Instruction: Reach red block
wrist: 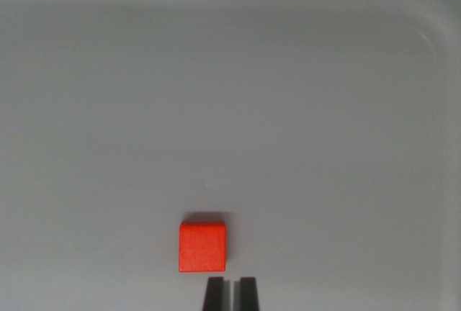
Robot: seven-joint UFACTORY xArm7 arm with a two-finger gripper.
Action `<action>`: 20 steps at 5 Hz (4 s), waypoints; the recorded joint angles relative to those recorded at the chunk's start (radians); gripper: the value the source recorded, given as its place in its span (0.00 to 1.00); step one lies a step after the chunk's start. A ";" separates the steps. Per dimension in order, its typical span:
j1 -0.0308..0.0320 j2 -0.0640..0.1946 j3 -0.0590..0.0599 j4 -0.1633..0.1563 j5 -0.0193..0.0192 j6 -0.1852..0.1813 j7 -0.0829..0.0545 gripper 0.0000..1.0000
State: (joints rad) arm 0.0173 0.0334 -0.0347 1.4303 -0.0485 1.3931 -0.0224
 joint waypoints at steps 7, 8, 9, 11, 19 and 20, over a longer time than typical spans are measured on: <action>0.0022 0.023 -0.001 -0.106 -0.0002 -0.127 0.003 0.00; 0.0030 0.032 -0.002 -0.144 -0.0003 -0.173 0.004 0.00; 0.0030 0.032 -0.002 -0.144 -0.0003 -0.173 0.004 0.00; 0.0038 0.040 -0.002 -0.183 -0.0003 -0.220 0.004 0.00; 0.0070 0.074 -0.004 -0.340 -0.0006 -0.407 0.008 0.00; 0.0078 0.083 -0.005 -0.378 -0.0007 -0.453 0.009 0.00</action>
State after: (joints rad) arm 0.0252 0.1160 -0.0393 1.0526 -0.0491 0.9400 -0.0132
